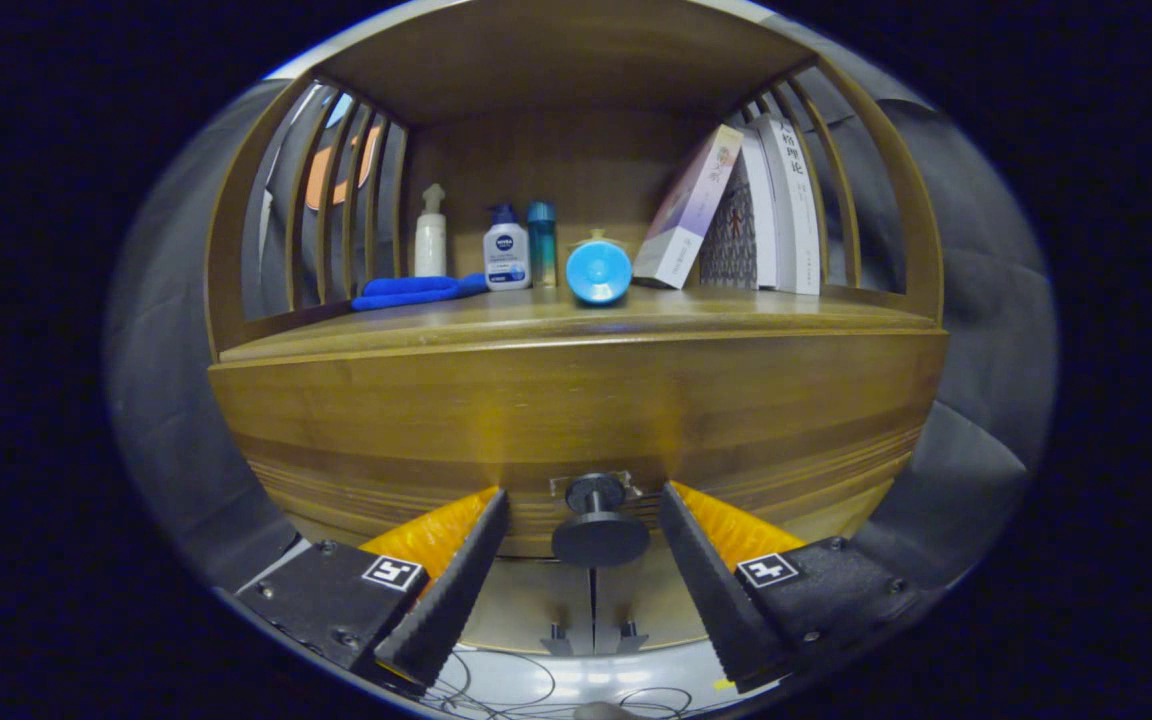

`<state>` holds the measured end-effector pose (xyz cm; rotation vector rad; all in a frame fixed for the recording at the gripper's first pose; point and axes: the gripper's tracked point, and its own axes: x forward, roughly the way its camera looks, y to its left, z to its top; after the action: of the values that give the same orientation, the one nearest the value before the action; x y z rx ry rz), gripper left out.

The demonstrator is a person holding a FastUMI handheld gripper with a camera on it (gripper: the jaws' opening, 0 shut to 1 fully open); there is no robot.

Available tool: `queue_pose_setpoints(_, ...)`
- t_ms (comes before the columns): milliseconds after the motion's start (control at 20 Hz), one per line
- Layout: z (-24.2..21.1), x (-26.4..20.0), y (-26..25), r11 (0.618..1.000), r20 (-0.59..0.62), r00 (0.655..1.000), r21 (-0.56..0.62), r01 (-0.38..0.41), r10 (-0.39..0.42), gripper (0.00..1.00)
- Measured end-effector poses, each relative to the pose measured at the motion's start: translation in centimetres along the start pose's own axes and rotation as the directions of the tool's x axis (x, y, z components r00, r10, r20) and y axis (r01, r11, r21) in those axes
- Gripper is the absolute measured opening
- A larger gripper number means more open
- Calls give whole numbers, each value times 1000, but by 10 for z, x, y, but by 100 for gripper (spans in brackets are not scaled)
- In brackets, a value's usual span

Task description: Pull open the drawer, take out the items inside it, and place them on the countertop above the cabinet.

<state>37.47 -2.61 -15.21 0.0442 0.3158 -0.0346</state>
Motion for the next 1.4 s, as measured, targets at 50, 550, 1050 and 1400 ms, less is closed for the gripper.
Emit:
queue_pose_setpoints(50,-1,0,-1,1000,-6,1000,-1,1,-1,99)
queue_pose_setpoints(550,9,-42,-4,1000,-50,999,-15,-13,12,100)
queue_pose_setpoints(1050,51,-178,1,997,97,993,29,-68,65,99)
queue_pose_setpoints(1400,75,-239,-3,998,188,980,-36,-54,60,100)
